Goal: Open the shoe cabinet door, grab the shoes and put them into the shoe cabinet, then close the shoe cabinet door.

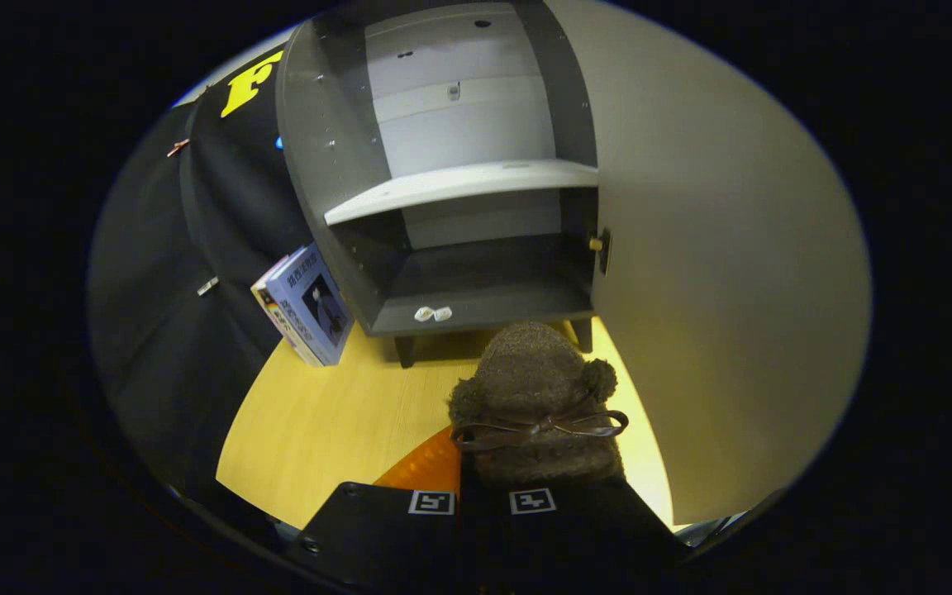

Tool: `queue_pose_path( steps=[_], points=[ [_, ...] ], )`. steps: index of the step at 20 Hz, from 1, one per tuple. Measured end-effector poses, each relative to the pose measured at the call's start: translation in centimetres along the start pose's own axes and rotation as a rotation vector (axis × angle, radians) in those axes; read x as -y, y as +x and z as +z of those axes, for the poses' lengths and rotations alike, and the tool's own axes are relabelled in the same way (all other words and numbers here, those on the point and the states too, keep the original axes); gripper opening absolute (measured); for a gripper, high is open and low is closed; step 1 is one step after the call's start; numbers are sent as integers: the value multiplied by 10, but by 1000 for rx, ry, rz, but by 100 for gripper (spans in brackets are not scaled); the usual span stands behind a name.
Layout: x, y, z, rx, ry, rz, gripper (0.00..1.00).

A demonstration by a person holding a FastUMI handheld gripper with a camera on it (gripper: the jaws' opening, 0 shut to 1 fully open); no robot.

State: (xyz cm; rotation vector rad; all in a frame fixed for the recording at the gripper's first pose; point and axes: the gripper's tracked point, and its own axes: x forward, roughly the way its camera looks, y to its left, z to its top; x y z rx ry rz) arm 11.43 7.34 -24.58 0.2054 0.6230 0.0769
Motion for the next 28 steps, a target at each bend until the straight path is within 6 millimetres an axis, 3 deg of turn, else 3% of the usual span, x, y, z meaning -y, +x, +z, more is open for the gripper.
queue_pose_path(
  steps=[3, 6, 12, 15, 18, 24, 28],
  points=[
    [-15, -17, 48, 12, 12, 26, 9],
    [-33, -18, 101, 24, 24, 73, 9],
    [-55, 11, 222, 138, -32, 84, 9],
    [-66, 44, 259, 152, -26, 77, 9],
    [-75, 87, 284, 148, -16, 69, 9],
    [-75, 177, 319, 159, -57, 6, 9],
    [-76, 212, 328, 148, -72, -22, 9]
  ],
)
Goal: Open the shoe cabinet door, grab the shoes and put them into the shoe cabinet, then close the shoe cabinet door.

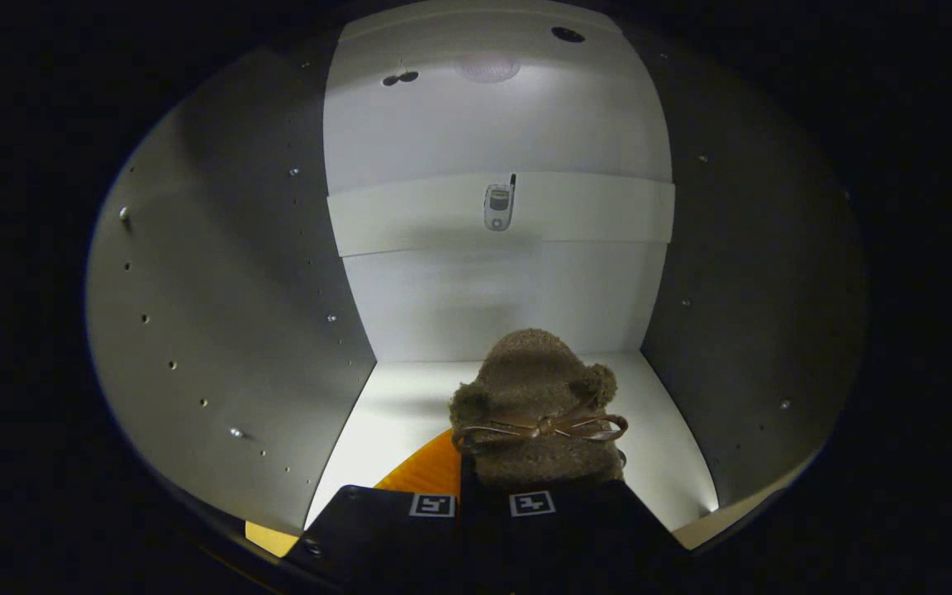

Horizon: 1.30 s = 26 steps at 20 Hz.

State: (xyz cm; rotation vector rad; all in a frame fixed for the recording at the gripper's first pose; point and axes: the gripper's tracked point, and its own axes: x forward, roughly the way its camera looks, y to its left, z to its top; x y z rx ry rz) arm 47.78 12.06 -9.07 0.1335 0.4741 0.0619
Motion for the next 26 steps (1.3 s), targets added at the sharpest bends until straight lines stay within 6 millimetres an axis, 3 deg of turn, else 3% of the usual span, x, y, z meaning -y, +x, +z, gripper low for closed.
queue_pose_path(
  steps=[8, 14, 17, 23, 26],
  points=[
    [0, 39, -19, -80, -25, -23, 9],
    [4, 47, -30, -129, 19, -59, 10],
    [1, 43, -32, -150, 46, -52, 17],
    [-2, 9, -28, -145, 36, -28, 75],
    [2, -17, -17, -89, 52, -28, 90]
  ],
)
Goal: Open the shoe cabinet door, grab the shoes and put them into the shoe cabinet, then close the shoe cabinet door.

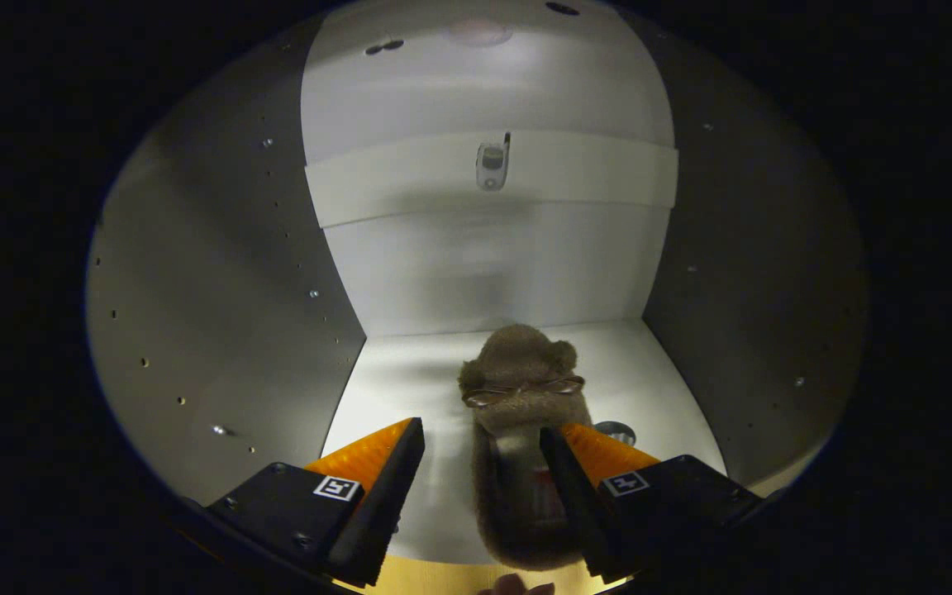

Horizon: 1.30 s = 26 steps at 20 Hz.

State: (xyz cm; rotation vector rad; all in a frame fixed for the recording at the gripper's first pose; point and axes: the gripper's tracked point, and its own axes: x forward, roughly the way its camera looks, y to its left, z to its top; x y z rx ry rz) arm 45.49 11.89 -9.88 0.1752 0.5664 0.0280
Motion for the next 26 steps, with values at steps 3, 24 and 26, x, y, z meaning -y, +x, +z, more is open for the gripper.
queue_pose_path(
  steps=[3, 24, 26],
  points=[
    [6, -31, 3, 47, 11, 4, 94],
    [13, -399, -78, 465, -94, 133, 98],
    [30, -428, -84, 496, -110, 113, 97]
  ],
)
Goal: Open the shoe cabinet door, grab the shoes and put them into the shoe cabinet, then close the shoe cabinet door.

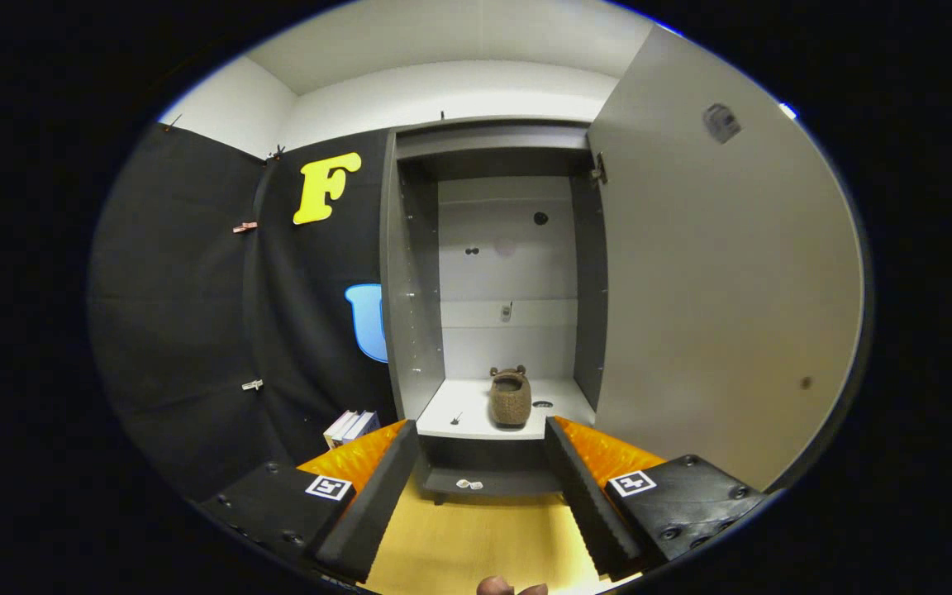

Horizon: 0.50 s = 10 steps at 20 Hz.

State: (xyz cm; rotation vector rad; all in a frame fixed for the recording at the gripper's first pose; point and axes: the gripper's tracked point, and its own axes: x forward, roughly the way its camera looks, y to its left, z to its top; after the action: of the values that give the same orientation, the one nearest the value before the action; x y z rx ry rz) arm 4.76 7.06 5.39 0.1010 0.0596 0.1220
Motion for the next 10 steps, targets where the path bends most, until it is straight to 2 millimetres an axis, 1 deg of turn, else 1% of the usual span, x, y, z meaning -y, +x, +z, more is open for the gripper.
queue_pose_path(
  steps=[2, 4, 7, 10],
  points=[
    [11, -29, 7, 22, -8, -8, 97],
    [29, -55, 11, 37, 0, -20, 97],
    [73, -82, 28, 108, -29, -82, 97],
    [106, -106, 31, 130, -10, -117, 97]
  ],
)
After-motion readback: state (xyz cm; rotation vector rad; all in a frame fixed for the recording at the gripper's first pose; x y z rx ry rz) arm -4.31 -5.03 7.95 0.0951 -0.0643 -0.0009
